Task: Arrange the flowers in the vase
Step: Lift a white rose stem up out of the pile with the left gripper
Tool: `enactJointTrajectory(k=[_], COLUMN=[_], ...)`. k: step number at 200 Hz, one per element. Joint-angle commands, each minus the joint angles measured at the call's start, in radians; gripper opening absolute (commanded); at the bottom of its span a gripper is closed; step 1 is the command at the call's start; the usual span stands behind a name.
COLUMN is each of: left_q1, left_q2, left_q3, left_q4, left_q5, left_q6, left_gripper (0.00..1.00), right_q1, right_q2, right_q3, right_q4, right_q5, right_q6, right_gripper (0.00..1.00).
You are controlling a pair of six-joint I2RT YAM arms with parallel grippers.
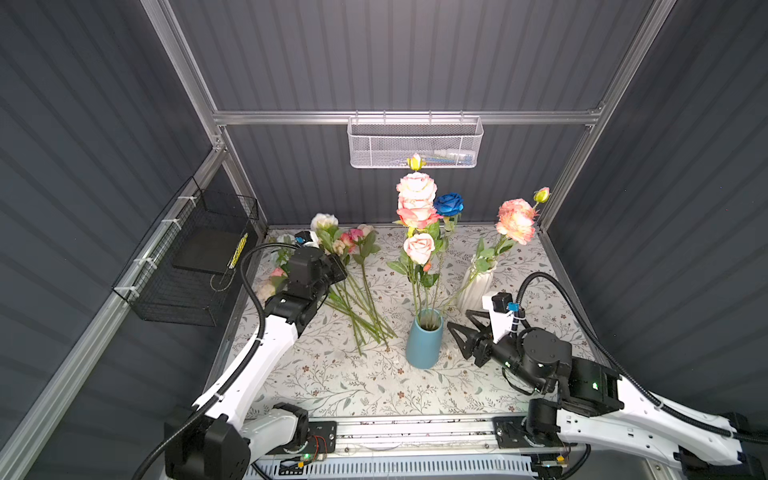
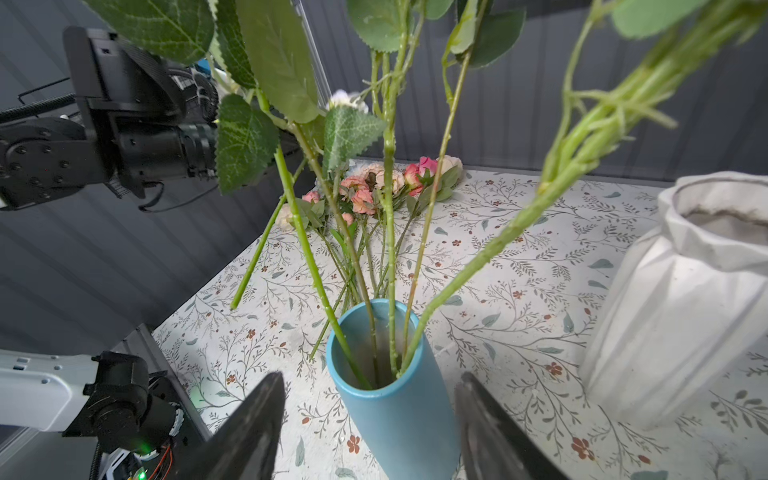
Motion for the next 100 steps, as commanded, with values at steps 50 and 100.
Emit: enactJointTrajectory(k=[50, 100], left_q1=[-0.004, -0.004], left_q2=[-0.281, -0.354], left_q3=[-0.034, -0.179], left_q4=[-0.149, -0.234], left_q5=[0.150, 0.142], left_q6=[0.079, 0.060], left_gripper=[0.00, 0.00], right_q1=[0.014, 0.080], right_q2=[0.138, 0.255], right_q3=[0.127, 0.176], right_q4=[0.046, 0.035], right_q5=[-0.335, -0.320], right_q6=[0.031, 0.015], right_gripper=[0.71, 0.72])
